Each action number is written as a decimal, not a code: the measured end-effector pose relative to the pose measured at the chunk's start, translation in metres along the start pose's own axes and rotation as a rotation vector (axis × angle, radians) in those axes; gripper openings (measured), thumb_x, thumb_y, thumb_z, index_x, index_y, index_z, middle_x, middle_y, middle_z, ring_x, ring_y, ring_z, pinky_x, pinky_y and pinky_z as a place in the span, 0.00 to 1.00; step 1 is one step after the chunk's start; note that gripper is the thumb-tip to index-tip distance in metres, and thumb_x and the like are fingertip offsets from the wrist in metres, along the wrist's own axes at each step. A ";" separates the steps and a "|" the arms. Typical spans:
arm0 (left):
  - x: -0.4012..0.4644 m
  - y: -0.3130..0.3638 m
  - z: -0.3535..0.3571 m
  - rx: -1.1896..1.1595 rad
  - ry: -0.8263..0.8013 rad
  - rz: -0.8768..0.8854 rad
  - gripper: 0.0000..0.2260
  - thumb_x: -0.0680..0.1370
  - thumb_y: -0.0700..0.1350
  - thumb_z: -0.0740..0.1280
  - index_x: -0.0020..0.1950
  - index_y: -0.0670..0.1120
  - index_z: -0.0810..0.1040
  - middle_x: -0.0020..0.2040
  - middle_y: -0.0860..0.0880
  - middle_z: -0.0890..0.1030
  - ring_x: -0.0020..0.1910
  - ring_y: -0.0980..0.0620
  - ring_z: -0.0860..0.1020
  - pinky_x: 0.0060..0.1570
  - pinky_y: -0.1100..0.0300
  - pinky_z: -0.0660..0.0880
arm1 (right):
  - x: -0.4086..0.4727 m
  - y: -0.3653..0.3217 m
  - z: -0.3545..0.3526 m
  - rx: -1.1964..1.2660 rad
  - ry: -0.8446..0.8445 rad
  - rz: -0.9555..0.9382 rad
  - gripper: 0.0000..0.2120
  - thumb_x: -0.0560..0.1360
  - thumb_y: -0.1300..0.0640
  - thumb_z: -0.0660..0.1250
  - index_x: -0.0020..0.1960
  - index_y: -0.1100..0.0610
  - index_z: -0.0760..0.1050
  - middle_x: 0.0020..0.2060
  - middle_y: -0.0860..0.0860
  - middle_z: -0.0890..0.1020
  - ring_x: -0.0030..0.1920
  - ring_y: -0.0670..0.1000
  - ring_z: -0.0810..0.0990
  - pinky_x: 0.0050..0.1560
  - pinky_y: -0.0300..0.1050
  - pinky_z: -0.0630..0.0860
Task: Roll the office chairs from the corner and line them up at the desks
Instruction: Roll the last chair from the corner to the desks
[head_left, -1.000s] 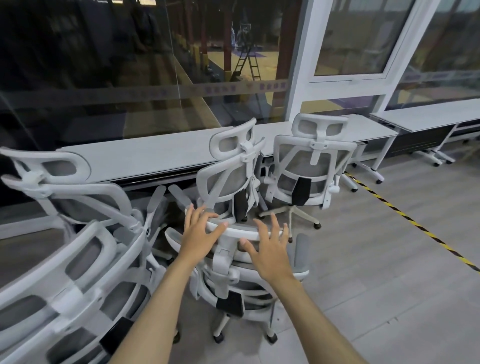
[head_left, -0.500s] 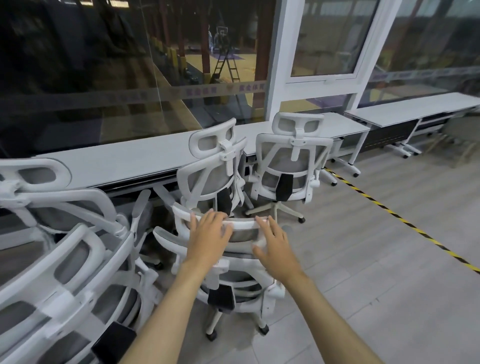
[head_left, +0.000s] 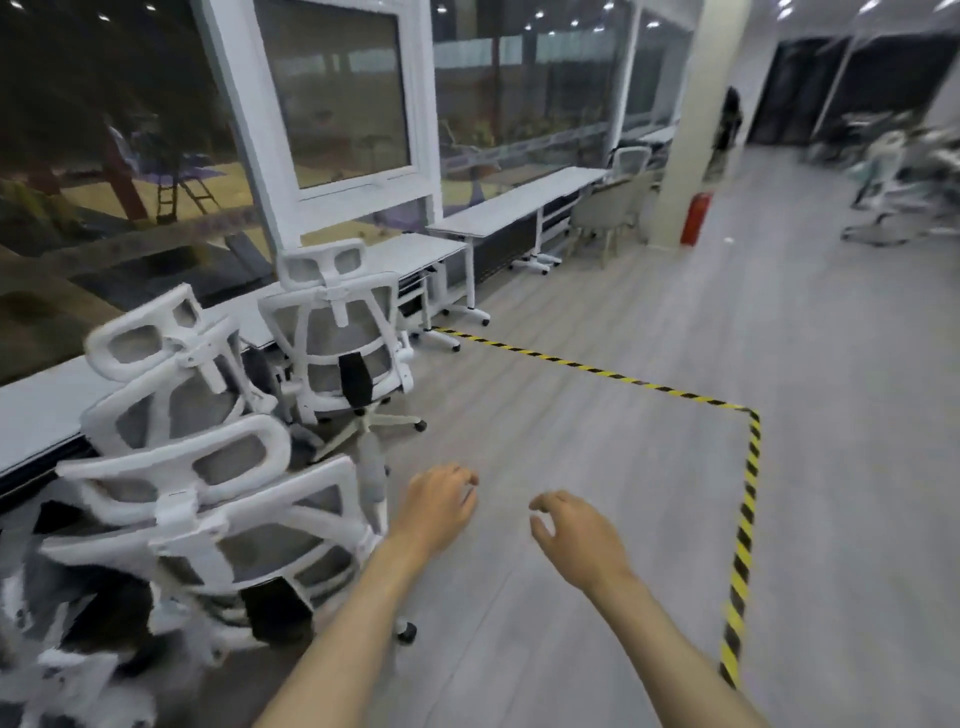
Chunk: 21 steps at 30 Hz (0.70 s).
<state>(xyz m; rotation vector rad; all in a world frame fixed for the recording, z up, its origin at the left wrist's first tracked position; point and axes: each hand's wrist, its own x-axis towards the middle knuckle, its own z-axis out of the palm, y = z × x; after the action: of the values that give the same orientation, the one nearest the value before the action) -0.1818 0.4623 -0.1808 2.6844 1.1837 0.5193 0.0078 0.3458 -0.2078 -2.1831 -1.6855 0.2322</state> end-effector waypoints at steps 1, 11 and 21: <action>0.000 0.034 0.014 -0.009 -0.034 0.049 0.09 0.81 0.49 0.63 0.56 0.49 0.80 0.55 0.48 0.83 0.56 0.44 0.80 0.52 0.52 0.74 | -0.027 0.027 -0.013 -0.005 0.019 0.053 0.15 0.82 0.45 0.60 0.65 0.48 0.75 0.60 0.47 0.80 0.60 0.52 0.80 0.55 0.51 0.78; -0.056 0.397 0.133 -0.059 -0.286 0.643 0.08 0.81 0.51 0.61 0.55 0.52 0.78 0.52 0.53 0.81 0.51 0.48 0.79 0.48 0.50 0.77 | -0.344 0.248 -0.128 -0.079 0.211 0.678 0.15 0.82 0.47 0.58 0.64 0.49 0.75 0.57 0.47 0.83 0.54 0.55 0.82 0.50 0.49 0.78; -0.185 0.725 0.216 -0.087 -0.478 1.226 0.08 0.80 0.51 0.62 0.56 0.52 0.78 0.54 0.51 0.81 0.54 0.46 0.79 0.49 0.52 0.76 | -0.649 0.357 -0.200 -0.060 0.423 1.295 0.13 0.80 0.48 0.60 0.61 0.49 0.78 0.55 0.48 0.85 0.55 0.55 0.83 0.49 0.46 0.76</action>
<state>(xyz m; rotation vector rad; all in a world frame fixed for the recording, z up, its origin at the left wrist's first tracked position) 0.2794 -0.1642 -0.2216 2.8876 -0.6645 0.0005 0.2227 -0.3909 -0.2236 -2.7566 0.0936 0.0199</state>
